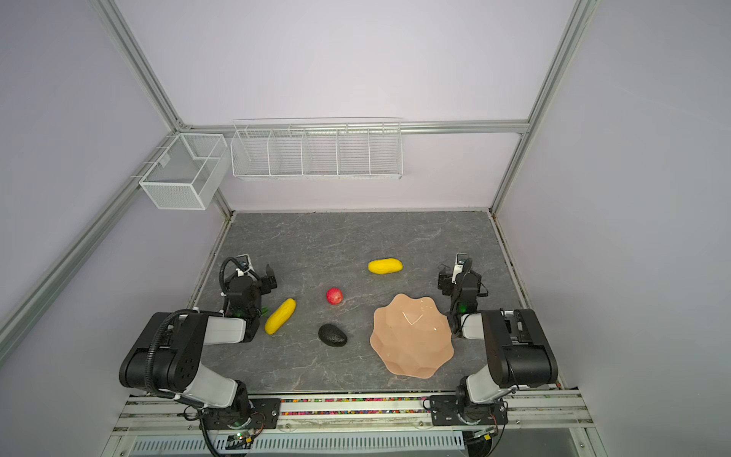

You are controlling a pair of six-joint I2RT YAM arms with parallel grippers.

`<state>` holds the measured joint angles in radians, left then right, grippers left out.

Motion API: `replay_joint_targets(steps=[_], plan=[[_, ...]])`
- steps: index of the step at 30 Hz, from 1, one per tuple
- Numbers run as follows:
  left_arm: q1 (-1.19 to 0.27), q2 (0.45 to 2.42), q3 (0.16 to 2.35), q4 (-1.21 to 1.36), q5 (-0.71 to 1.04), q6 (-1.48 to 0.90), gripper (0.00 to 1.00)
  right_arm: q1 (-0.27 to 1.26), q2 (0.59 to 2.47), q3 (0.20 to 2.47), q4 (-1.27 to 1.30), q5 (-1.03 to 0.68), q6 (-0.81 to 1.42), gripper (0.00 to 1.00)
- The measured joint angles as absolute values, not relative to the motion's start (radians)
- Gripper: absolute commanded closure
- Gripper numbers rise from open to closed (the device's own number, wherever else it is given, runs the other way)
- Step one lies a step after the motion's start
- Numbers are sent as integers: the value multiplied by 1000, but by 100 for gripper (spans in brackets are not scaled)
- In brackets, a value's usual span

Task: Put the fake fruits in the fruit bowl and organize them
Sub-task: 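Lower the left gripper to the dragon fruit while the right gripper reaches the bowl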

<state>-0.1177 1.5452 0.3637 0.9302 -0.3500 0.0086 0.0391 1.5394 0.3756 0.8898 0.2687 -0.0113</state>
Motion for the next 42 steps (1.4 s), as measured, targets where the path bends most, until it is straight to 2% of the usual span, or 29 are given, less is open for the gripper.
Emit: replay_joint_targets(steps=[23, 27, 32, 37, 40, 42], plan=[[-118, 1544, 364, 933, -350, 9, 1, 39, 1538, 375, 889, 269, -11, 11], [-118, 1484, 364, 881, -352, 9, 0, 41, 1486, 349, 889, 285, -8, 12], [-127, 1266, 426, 647, -368, -15, 0, 66, 1343, 351, 776, 319, -8, 12], [-135, 1139, 745, 164, -409, -164, 1, 113, 1151, 511, 437, 255, 52, 12], [-136, 1136, 952, -165, -469, -356, 1, 235, 1060, 585, 322, 183, 81, 12], [-136, 1132, 1013, -349, -501, -507, 1, 347, 1015, 595, 271, 134, 89, 12]])
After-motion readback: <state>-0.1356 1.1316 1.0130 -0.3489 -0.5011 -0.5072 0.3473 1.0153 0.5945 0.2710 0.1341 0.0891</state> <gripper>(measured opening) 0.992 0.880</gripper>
